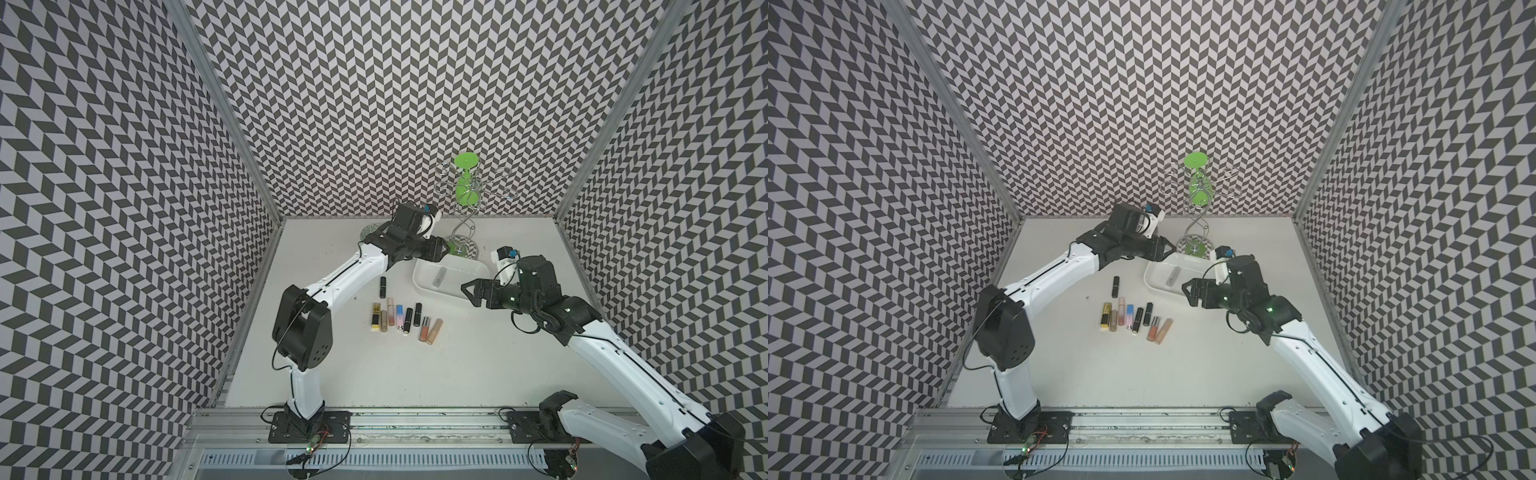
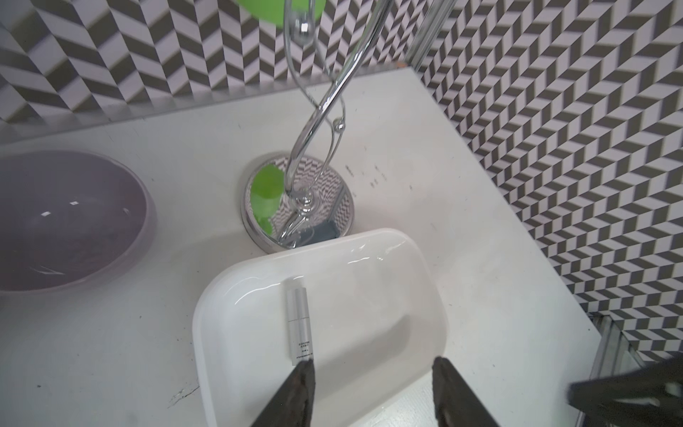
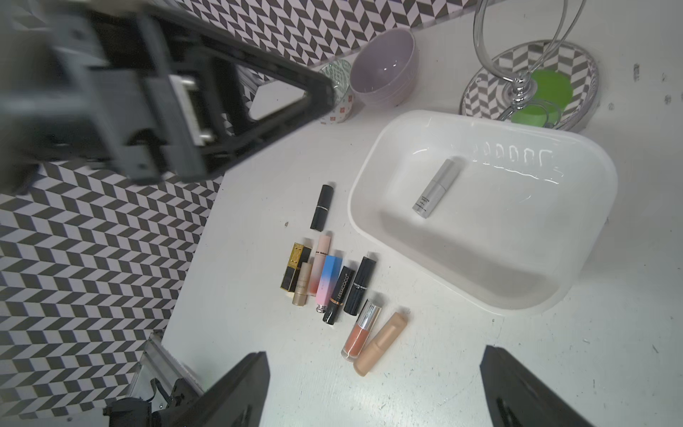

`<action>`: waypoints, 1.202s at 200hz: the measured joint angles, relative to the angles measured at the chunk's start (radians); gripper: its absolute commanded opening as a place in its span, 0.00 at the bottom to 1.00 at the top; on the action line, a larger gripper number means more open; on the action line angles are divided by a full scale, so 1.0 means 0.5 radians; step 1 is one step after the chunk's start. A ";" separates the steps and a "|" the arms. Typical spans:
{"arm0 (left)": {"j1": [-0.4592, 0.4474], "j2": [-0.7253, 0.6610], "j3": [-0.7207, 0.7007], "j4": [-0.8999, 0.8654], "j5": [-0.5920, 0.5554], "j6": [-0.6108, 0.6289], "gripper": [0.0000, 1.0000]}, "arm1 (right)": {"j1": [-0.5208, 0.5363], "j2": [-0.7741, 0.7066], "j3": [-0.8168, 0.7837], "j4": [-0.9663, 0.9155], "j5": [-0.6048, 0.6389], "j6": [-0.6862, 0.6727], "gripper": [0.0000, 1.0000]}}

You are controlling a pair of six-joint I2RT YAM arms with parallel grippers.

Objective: Put the lipstick into the storage box
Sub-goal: Place the lipstick in the storage box, then pick up the lipstick at the center of the board.

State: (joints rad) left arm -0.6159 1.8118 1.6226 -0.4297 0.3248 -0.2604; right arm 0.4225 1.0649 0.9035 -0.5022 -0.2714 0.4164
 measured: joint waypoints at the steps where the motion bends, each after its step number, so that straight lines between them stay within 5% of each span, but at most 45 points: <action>1: 0.000 -0.011 -0.011 0.002 0.000 -0.001 0.58 | 0.000 0.003 0.000 0.000 -0.002 0.000 0.92; 63: 0.055 -0.794 -1.137 0.286 -0.053 -0.084 0.69 | 0.169 0.285 0.010 -0.170 0.009 0.005 0.90; 90: 0.098 -0.944 -1.413 0.338 -0.047 -0.166 0.69 | 0.282 0.375 0.010 -0.218 0.027 0.017 0.90; 154: -0.177 -0.933 -1.518 0.310 -0.092 -0.230 0.62 | 0.293 0.385 -0.017 -0.236 0.074 0.098 0.89; 240: -0.593 -0.559 -1.337 0.116 -0.259 -0.204 0.54 | 0.178 0.123 -0.123 -0.348 0.302 0.217 0.81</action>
State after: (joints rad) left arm -0.9123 1.5322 0.9539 -0.3717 0.1951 -0.3626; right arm 0.5114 1.1263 0.8421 -0.6762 -0.1204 0.5251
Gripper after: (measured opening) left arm 0.548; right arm 0.819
